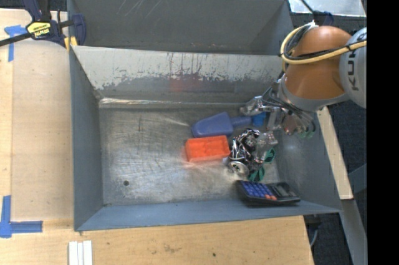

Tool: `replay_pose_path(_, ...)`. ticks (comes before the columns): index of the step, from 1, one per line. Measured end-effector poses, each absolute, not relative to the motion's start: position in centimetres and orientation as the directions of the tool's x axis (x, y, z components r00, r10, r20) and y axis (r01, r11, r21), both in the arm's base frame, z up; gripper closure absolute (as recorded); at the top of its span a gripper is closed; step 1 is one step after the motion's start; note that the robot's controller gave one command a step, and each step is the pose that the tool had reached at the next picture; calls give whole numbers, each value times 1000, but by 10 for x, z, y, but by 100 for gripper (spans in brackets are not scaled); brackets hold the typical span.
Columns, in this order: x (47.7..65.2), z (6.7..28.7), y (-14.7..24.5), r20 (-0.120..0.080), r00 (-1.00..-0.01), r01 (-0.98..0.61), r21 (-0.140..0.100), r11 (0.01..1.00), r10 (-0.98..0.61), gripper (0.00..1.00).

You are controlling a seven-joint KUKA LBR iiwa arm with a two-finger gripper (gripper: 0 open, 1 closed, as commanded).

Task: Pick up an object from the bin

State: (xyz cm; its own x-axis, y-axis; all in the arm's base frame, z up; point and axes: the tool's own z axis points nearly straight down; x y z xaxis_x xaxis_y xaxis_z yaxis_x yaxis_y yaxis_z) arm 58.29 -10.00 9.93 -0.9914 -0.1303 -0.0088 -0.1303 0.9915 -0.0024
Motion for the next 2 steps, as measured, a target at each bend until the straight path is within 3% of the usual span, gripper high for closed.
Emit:
replay_pose_path(1, 585, 82, -103, -17, -983, -183, 0, 983, -183, 0)
replay_pose_path(2, 538, 82, -102, -29, -984, -174, -9, 985, -174, 0)
